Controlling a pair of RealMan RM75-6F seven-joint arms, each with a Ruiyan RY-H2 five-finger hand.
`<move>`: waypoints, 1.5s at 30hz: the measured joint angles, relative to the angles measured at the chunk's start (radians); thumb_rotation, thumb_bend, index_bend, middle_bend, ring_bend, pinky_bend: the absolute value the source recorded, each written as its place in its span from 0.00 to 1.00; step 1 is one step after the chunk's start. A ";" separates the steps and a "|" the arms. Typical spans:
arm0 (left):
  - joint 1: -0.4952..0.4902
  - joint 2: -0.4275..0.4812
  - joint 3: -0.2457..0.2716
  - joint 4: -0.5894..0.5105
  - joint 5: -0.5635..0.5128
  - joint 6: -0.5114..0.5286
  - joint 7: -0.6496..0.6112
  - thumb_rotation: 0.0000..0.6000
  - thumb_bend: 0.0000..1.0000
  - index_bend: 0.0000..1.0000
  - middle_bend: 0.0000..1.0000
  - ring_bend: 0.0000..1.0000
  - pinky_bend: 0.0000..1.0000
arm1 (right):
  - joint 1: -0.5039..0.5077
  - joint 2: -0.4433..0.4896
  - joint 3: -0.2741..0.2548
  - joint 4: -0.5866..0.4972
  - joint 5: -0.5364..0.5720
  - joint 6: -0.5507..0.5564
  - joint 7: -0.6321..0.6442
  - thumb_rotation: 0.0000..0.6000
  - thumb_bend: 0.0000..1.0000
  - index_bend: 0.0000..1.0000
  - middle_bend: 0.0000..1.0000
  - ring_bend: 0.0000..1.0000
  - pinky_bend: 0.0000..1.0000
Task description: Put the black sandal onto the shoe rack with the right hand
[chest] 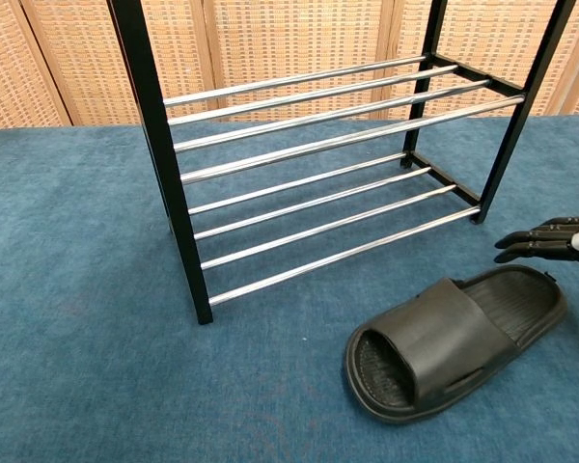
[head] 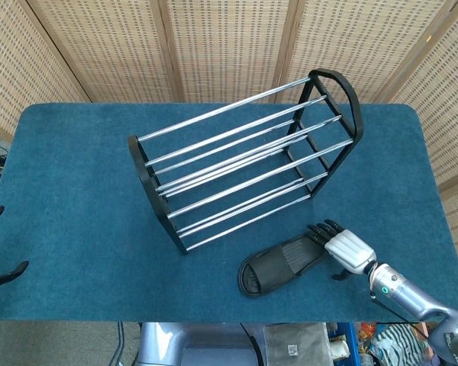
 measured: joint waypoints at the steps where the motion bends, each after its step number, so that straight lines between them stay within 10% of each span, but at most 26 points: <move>1: -0.001 -0.001 0.000 0.000 -0.001 -0.002 0.004 1.00 0.18 0.00 0.00 0.00 0.00 | 0.006 -0.002 0.000 -0.001 0.002 -0.003 0.000 1.00 0.00 0.00 0.00 0.00 0.00; 31: -0.013 -0.009 -0.007 0.000 -0.029 -0.020 0.022 1.00 0.18 0.00 0.00 0.00 0.00 | 0.152 -0.010 0.008 -0.128 0.121 -0.241 -0.217 1.00 0.00 0.02 0.01 0.00 0.00; 37: -0.015 -0.009 -0.006 -0.001 -0.031 -0.023 0.024 1.00 0.18 0.00 0.00 0.00 0.00 | 0.153 -0.021 0.010 -0.128 0.144 -0.244 -0.246 1.00 0.05 0.42 0.42 0.22 0.07; 45: -0.016 -0.009 -0.006 0.000 -0.030 -0.024 0.021 1.00 0.18 0.00 0.00 0.00 0.00 | 0.137 -0.034 0.007 -0.125 0.154 -0.191 -0.226 1.00 0.28 0.58 0.61 0.45 0.35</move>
